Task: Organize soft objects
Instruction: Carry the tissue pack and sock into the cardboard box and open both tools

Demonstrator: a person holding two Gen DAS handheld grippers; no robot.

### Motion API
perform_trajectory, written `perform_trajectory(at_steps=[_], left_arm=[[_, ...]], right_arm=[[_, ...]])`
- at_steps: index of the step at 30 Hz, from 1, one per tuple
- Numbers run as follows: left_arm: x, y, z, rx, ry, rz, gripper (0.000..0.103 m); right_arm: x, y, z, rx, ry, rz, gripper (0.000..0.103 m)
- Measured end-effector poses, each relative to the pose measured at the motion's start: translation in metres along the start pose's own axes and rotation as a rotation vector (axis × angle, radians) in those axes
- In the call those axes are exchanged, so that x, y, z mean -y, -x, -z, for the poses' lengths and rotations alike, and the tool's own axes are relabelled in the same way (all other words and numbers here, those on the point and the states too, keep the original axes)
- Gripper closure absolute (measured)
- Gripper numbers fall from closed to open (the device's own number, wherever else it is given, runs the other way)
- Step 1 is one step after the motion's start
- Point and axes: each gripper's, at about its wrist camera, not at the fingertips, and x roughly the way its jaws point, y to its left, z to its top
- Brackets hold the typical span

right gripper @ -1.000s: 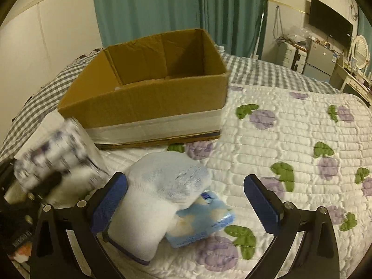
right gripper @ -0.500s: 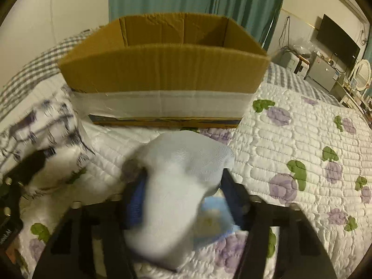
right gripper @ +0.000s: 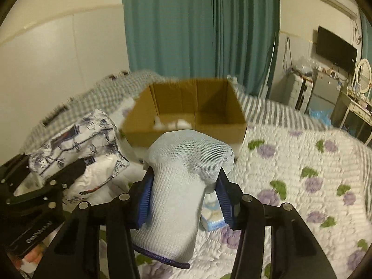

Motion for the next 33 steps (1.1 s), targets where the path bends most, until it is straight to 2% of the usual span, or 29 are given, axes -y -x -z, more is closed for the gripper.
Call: perform_trajectory(at_steps=[10, 17, 21, 25, 29, 33], left_arm=[[0.006, 0.024, -0.051, 0.129, -0.028, -0.018, 0.054], [0.007, -0.003, -0.088, 0.161, -0.023, -0.007, 0.054], [0.008, -0.032, -0.111, 0.156, -0.012, -0.004, 0.054], [0.006, -0.084, -0.126, 0.101, -0.004, -0.009, 0.054], [0.007, -0.139, -0.121, 0.017, -0.018, -0.022, 0.054], [0.01, -0.176, -0.107, -0.059, -0.019, -0.003, 0.054]], right_arm=[[0.004, 0.064, -0.067, 0.159, 0.03, -0.024, 0.053], [0.01, 0.059, -0.117, 0.22, 0.059, -0.039, 0.053], [0.017, 0.027, -0.143, 0.212, 0.073, -0.033, 0.053], [0.031, -0.03, -0.164, 0.163, 0.058, -0.049, 0.053], [0.044, -0.088, -0.168, 0.108, 0.043, -0.054, 0.053], [0.057, -0.138, -0.161, 0.047, 0.013, -0.071, 0.053]])
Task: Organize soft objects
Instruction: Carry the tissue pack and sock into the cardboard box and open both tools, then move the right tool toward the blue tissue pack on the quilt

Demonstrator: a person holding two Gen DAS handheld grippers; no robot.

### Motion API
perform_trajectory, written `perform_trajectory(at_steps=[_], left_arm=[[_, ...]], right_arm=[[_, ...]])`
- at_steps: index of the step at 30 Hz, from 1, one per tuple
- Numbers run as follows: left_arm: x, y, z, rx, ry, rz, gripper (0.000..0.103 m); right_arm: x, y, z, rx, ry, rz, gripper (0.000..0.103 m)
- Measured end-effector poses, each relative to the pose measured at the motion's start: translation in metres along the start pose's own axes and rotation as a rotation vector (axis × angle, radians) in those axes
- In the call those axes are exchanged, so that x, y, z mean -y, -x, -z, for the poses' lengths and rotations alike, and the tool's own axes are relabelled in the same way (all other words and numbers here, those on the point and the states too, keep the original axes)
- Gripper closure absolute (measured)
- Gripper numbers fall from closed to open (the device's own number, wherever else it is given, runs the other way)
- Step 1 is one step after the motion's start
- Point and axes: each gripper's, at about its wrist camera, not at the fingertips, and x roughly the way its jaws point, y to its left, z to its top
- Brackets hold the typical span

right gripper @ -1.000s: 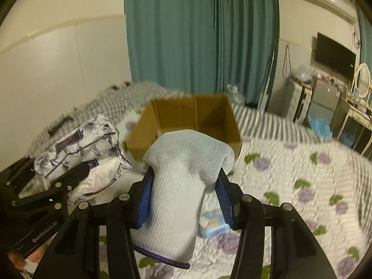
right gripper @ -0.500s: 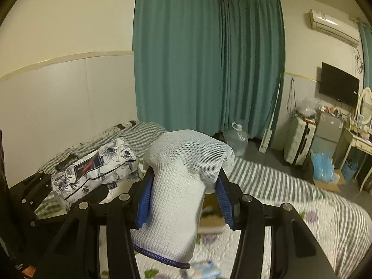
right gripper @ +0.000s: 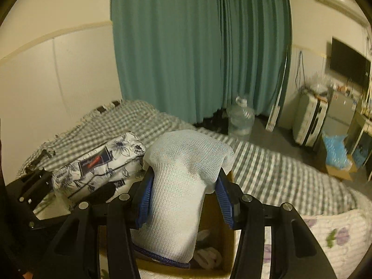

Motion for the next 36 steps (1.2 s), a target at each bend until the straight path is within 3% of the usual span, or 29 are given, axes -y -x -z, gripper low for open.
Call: perform_trajectory(at_steps=[3, 6, 7, 8, 10, 14, 21, 25, 26, 28, 31, 36], left_arm=[[0.008, -0.013, 0.008, -0.019, -0.011, 0.011, 0.052], [0.018, -0.015, 0.013, 0.002, -0.053, 0.022, 0.04], [0.022, -0.016, 0.013, 0.009, -0.076, 0.009, 0.035], [0.025, -0.014, 0.014, 0.016, -0.088, -0.003, 0.021], [0.024, -0.01, 0.013, 0.031, -0.077, -0.005, 0.016], [0.012, 0.008, 0.003, 0.032, -0.049, -0.009, 0.016], [0.002, 0.097, -0.023, 0.164, -0.066, -0.02, 0.016], [-0.006, 0.17, -0.036, 0.271, -0.038, 0.032, 0.015], [-0.008, 0.189, -0.039, 0.298, -0.034, 0.035, 0.009], [-0.01, 0.221, -0.041, 0.342, -0.023, 0.043, 0.007], [-0.01, 0.25, -0.039, 0.345, -0.01, 0.063, 0.006], [-0.006, 0.261, -0.023, 0.32, 0.006, 0.025, 0.006]], right_arm=[[0.01, -0.024, 0.012, -0.034, -0.006, -0.002, 0.053], [0.018, -0.037, 0.022, -0.049, -0.01, -0.003, 0.051], [0.022, -0.04, 0.026, -0.055, -0.025, -0.004, 0.048], [0.024, -0.042, 0.028, -0.061, -0.033, -0.01, 0.034], [0.029, -0.038, 0.029, -0.043, -0.05, 0.003, 0.016], [0.033, -0.017, 0.021, -0.013, -0.077, 0.012, 0.015], [0.017, 0.078, -0.009, 0.086, -0.043, 0.061, 0.015], [-0.005, 0.15, -0.019, 0.135, 0.021, 0.154, 0.007], [-0.01, 0.17, -0.019, 0.151, 0.037, 0.179, 0.004], [-0.02, 0.207, -0.016, 0.178, 0.06, 0.201, 0.0], [-0.029, 0.244, -0.008, 0.186, 0.085, 0.209, 0.0], [-0.04, 0.279, 0.012, 0.186, 0.105, 0.204, 0.0]])
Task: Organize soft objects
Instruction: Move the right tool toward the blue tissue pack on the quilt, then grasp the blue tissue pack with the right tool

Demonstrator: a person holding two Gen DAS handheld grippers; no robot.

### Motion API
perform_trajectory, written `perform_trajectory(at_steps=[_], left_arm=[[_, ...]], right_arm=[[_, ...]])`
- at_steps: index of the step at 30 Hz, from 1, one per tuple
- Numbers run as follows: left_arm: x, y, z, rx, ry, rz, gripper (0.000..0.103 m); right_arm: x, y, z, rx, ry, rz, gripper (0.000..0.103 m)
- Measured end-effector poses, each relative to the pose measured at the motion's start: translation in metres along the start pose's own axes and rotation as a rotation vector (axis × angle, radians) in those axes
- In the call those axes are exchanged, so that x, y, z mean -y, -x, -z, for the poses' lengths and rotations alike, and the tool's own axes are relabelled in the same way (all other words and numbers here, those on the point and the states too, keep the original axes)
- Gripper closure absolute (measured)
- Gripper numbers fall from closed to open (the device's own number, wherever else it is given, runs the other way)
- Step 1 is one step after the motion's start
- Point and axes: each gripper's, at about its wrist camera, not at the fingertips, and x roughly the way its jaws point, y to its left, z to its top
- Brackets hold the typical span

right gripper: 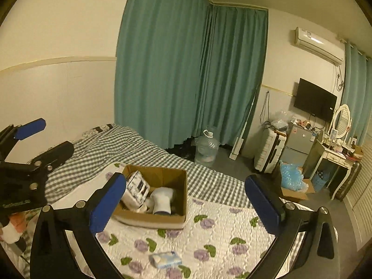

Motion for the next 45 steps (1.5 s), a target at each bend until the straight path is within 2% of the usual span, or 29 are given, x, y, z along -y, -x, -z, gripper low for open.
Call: perform_trajectory(at_steps=[4, 8, 14, 21, 28, 33, 37, 39, 43, 45], left_arm=[[0.0, -0.002, 0.023, -0.061, 0.026, -0.013, 0.006], [0.004, -0.015, 0.062, -0.147, 0.03, -0.039, 0.006], [0.009, -0.049, 0.124, -0.303, 0.049, -0.067, 0.006], [0.017, -0.091, 0.18, -0.467, 0.063, -0.063, 0.006], [0.019, -0.122, 0.223, -0.578, 0.054, -0.062, 0.006], [0.017, -0.136, 0.243, -0.632, 0.053, -0.062, 0.006], [0.013, -0.14, 0.254, -0.654, 0.062, -0.057, 0.006], [0.012, -0.139, 0.258, -0.663, 0.063, -0.055, 0.006], [0.013, -0.135, 0.26, -0.668, 0.052, -0.053, 0.006], [0.014, -0.132, 0.258, -0.664, 0.047, -0.053, 0.006]], right_arm=[[-0.002, 0.007, 0.02, -0.024, 0.009, -0.023, 0.0], [-0.001, -0.007, 0.047, -0.073, 0.002, -0.054, 0.0], [-0.005, -0.057, 0.104, -0.2, 0.002, -0.119, 0.0], [-0.017, -0.138, 0.179, -0.423, 0.032, -0.157, 0.0], [-0.029, -0.197, 0.236, -0.592, 0.047, -0.213, 0.0], [-0.035, -0.217, 0.258, -0.661, 0.051, -0.221, 0.0], [-0.037, -0.223, 0.265, -0.673, 0.048, -0.22, 0.0], [-0.038, -0.221, 0.265, -0.663, 0.051, -0.222, 0.005], [-0.041, -0.216, 0.264, -0.647, 0.056, -0.236, 0.027], [-0.044, -0.212, 0.263, -0.64, 0.061, -0.236, 0.03]])
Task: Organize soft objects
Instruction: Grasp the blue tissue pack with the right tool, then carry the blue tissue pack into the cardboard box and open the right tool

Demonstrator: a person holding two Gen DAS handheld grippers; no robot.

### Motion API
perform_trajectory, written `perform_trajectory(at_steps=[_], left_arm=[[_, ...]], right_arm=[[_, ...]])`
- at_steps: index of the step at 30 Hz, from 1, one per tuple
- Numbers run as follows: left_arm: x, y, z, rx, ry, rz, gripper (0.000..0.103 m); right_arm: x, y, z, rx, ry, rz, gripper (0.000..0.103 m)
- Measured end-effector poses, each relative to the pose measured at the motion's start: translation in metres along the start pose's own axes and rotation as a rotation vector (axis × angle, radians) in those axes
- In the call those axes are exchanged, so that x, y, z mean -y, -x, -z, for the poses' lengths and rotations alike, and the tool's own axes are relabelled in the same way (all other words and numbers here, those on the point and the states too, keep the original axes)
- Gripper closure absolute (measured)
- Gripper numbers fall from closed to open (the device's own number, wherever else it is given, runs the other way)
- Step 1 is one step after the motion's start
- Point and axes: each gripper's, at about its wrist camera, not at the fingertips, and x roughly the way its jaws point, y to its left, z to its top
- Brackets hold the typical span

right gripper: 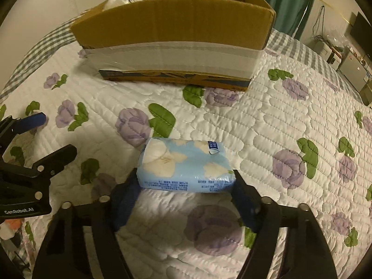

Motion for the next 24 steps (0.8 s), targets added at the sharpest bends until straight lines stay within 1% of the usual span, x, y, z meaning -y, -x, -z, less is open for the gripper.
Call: perform_trajectory(at_steps=[2, 5, 10, 13, 17, 19, 20, 24], left_arm=[[0.0, 0.005, 0.001, 0.009, -0.005, 0.0, 0.006], [0.0, 0.018, 0.001, 0.027, -0.01, 0.001, 0.006], [-0.004, 0.05, -0.009, 0.102, -0.015, 0.01, 0.006], [-0.009, 0.079, -0.017, 0.167, -0.01, 0.011, 0.006], [-0.019, 0.121, -0.03, 0.272, 0.008, 0.003, 0.006], [-0.023, 0.139, -0.036, 0.325, 0.018, -0.006, 0.006], [-0.026, 0.152, -0.041, 0.367, 0.029, -0.019, 0.006], [-0.037, 0.178, -0.06, 0.455, 0.066, -0.015, 0.006]], right_arm=[[-0.004, 0.007, 0.002, 0.013, 0.011, 0.016, 0.03], [-0.009, 0.022, 0.005, 0.037, 0.013, 0.019, 0.03], [-0.016, 0.064, 0.002, 0.109, 0.035, 0.038, 0.031], [-0.023, 0.096, -0.006, 0.163, 0.064, 0.072, 0.031], [-0.027, 0.141, -0.024, 0.242, 0.084, 0.096, 0.031], [-0.029, 0.165, -0.033, 0.285, 0.094, 0.099, 0.031], [-0.03, 0.177, -0.038, 0.312, 0.099, 0.1, 0.031], [-0.036, 0.212, -0.061, 0.399, 0.105, 0.09, 0.031]])
